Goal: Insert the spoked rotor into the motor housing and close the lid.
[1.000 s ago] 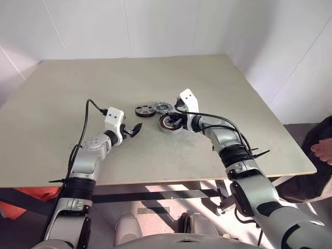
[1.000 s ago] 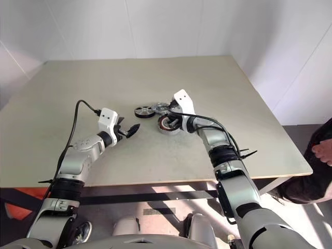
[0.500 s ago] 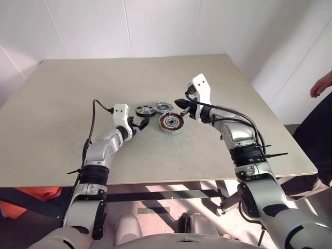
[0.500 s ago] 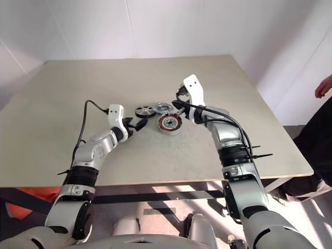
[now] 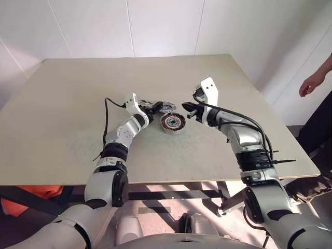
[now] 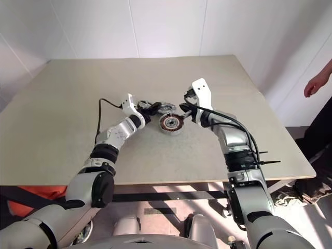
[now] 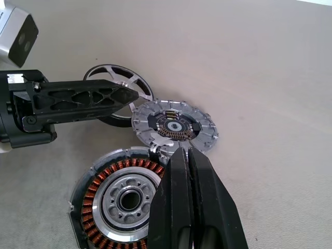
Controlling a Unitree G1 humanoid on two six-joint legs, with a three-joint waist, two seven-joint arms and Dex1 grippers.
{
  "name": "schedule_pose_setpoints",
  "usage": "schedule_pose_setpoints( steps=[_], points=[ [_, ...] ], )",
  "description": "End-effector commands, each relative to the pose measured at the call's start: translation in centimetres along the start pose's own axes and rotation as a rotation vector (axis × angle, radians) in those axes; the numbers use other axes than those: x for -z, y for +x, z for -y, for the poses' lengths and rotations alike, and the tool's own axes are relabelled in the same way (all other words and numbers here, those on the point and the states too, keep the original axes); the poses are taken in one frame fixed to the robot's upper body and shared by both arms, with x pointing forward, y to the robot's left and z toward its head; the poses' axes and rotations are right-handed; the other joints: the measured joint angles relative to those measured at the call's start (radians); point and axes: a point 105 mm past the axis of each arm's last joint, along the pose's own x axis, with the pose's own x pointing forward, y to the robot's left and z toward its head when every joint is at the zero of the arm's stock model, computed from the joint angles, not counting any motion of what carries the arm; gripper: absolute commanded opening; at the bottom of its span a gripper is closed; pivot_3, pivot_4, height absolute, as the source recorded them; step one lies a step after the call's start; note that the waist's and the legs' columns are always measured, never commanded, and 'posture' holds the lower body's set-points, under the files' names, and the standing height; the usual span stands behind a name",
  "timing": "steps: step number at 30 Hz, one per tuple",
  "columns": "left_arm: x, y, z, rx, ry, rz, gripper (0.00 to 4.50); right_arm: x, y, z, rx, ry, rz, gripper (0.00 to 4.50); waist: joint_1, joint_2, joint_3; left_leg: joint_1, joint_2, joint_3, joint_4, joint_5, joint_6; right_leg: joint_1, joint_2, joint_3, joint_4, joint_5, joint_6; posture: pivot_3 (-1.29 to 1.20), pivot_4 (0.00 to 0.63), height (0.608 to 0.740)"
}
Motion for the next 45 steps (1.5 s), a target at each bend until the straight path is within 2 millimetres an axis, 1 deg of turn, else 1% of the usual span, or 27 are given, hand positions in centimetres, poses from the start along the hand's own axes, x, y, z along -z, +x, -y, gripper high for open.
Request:
schedule_pose_setpoints(
  steps=[1,4,7,12,13,16,17,21,24,26,27,28,30,31,33,34,36,37,38,40,42,45],
  points=[
    [-1.4,0.0,0.1,0.006,-0.055,0.061,4.47,-1.5,-0.4,0.7,0.024,-0.018,0.046,0.01,0.0,0.0,0.0,0.0,0.0,0.0,0.0,0.0,0.0,0.0,0.0,0.0,0.0,0.0,0.0,0.0,0.0,0.74],
    [-1.2,-0.2,-0.7,-0.018,-0.082,0.066,4.47,-1.4,-0.4,0.9,0.029,-0.018,0.042,0.01,0.001,-0.001,0.001,0.0,0.0,0.0,0.0,0.0,0.0,0.0,0.0,0.0,0.0,0.0,0.0,0.0,0.0,0.74],
    [-1.3,-0.4,-1.2,-0.028,-0.117,0.084,3.9,-1.4,-0.4,1.1,0.035,-0.017,0.038,0.0,0.001,-0.001,0.001,0.0,0.0,0.0,0.0,0.0,0.0,0.0,0.0,0.0,0.0,0.0,0.0,0.0,0.0,0.74],
    [-2.1,-0.6,-1.4,-0.021,-0.192,0.145,2.13,-1.3,-0.4,1.4,0.048,-0.022,0.031,0.0,0.001,-0.001,0.001,0.0,0.0,0.0,0.0,0.0,0.0,0.0,0.0,0.0,0.0,0.0,0.0,0.0,0.0,0.74],
    [-2.1,-0.7,-1.5,-0.023,-0.199,0.151,1.82,-1.3,-0.4,1.5,0.05,-0.022,0.03,0.0,0.001,-0.001,0.001,0.0,0.0,0.0,0.0,0.0,0.0,0.0,-0.001,0.0,0.0,0.0,0.0,0.0,0.0,0.74],
    [-2.2,-0.7,-1.6,-0.029,-0.211,0.154,0.71,-1.2,-0.4,1.6,0.052,-0.023,0.029,0.0,0.001,-0.001,0.001,0.0,0.0,0.0,0.0,0.0,0.0,0.0,-0.001,0.0,0.0,0.0,0.0,0.0,0.0,0.74],
    [-2.1,-0.7,-1.6,-0.032,-0.212,0.15,0.41,-1.2,-0.3,1.6,0.053,-0.023,0.029,0.0,0.001,-0.001,0.001,0.0,0.0,0.0,0.0,0.0,0.0,0.0,-0.001,0.0,0.0,0.0,0.0,0.0,0.0,0.74],
    [-2.2,-0.9,-2.1,-0.051,-0.223,0.149,0.39,-1.3,-0.3,1.7,0.059,-0.025,0.029,0.0,0.0,-0.002,0.001,0.0,0.0,0.0,0.0,0.0,0.0,0.0,-0.001,0.0,0.0,0.0,0.0,0.0,0.0,0.74],
    [-3.2,-1.4,-2.6,-0.047,-0.254,0.201,0.39,-1.3,-0.4,1.8,0.061,-0.025,0.032,0.0,-0.001,-0.002,0.001,0.0,0.0,0.0,0.0,0.0,0.0,0.0,-0.001,0.0,0.0,0.0,0.0,0.0,0.0,0.74],
    [-5.2,-2.7,-3.7,-0.06,-0.298,0.308,0.39,-1.2,-0.6,2.1,0.07,-0.027,0.03,0.0,-0.003,-0.002,0.001,0.0,0.0,0.0,0.0,0.0,0.0,0.0,0.0,0.0,0.0,0.0,0.0,0.0,0.0,0.74],
    [-5.8,-3.1,-4.1,-0.068,-0.311,0.341,0.39,-1.2,-0.6,2.3,0.074,-0.028,0.029,0.0,-0.003,-0.002,0.001,0.0,0.0,0.0,0.0,0.0,0.0,0.0,0.0,0.0,0.0,0.0,0.0,0.0,0.0,0.74],
    [-6.7,-4.0,-4.9,-0.091,-0.317,0.393,0.39,-1.2,-0.8,2.6,0.084,-0.027,0.029,0.0,-0.003,-0.002,0.001,0.0,0.0,0.0,0.0,0.0,0.0,0.0,0.0,0.0,0.0,0.0,0.0,0.0,0.0,0.74],
    [-7.9,-5.3,-6.1,-0.125,-0.332,0.463,0.39,-1.1,-1.1,3.2,0.102,-0.027,0.026,0.0,-0.002,-0.002,0.002,0.0,0.0,0.0,0.0,0.0,0.0,0.0,0.0,0.0,0.0,0.0,0.0,0.0,0.0,0.74],
    [-8.4,-5.8,-6.2,-0.116,-0.347,0.486,0.39,-1.0,-1.2,3.5,0.11,-0.027,0.023,0.0,-0.001,-0.003,0.002,0.0,0.0,0.0,0.0,0.0,0.0,0.0,0.0,-0.001,0.0,0.0,0.0,0.0,0.0,0.74],
    [-8.9,-6.0,-5.6,-0.07,-0.379,0.49,0.39,-0.9,-1.4,3.8,0.122,-0.03,0.019,0.0,0.002,-0.004,0.003,0.0,0.0,0.0,0.0,0.0,0.001,0.0,-0.001,-0.001,0.0,0.0,0.0,0.0,0.0,0.74],
    [-8.8,-5.7,-4.3,0.009,-0.406,0.463,0.39,-0.9,-1.5,4.1,0.128,-0.032,0.016,0.0,0.005,-0.004,0.003,0.0,0.0,0.0,0.0,0.0,0.001,0.0,-0.001,-0.001,0.0,0.0,0.0,0.0,0.0,0.74],
    [-7.5,-5.4,1.0,0.302,-0.459,0.313,0.39,-0.8,-1.8,4.7,0.147,-0.035,0.006,0.0,0.012,-0.005,0.003,0.001,0.0,0.0,0.001,-0.001,0.001,0.0,-0.002,-0.001,0.0,0.0,0.0,0.0,0.0,0.74],
    [-6.8,-5.6,2.8,0.4,-0.461,0.244,0.39,-0.7,-2.0,5.0,0.151,-0.036,-0.002,0.0,0.016,-0.005,0.003,0.0,-0.001,0.0,0.002,0.0,0.001,0.0,-0.002,-0.001,0.0,0.0,0.0,0.0,0.0,0.74],
    [-6.1,-5.9,3.8,0.452,-0.461,0.186,0.39,-0.6,-2.1,5.1,0.148,-0.039,-0.011,0.0,0.02,-0.005,0.004,0.0,-0.002,0.0,0.002,0.0,0.001,0.0,-0.003,-0.001,0.0,0.0,0.0,0.0,0.0,0.74],
    [-5.1,-6.2,4.4,0.485,-0.479,0.116,0.39,-0.4,-2.5,5.1,0.129,-0.049,-0.026,0.0,0.02,-0.005,0.004,0.0,-0.003,0.0,0.003,-0.001,0.001,0.0,-0.004,-0.001,0.0,0.0,0.0,0.0,0.0,0.74],
    [-3.9,-6.4,4.3,0.477,-0.467,0.043,0.39,0.0,-2.9,5.2,0.11,-0.077,-0.045,0.0,0.014,-0.005,0.004,0.0,-0.002,0.001,0.002,-0.001,0.002,0.0,-0.003,0.0,0.0,0.0,0.0,0.0,0.0,0.74],
    [-2.0,-6.6,4.0,0.444,-0.42,-0.064,0.39,0.5,-3.9,6.1,0.121,-0.102,-0.073,0.0,-0.002,-0.005,0.004,0.0,0.0,0.001,0.0,-0.001,0.001,0.0,0.0,0.0,0.0,0.0,0.0,0.0,0.0,0.74]
  ],
)
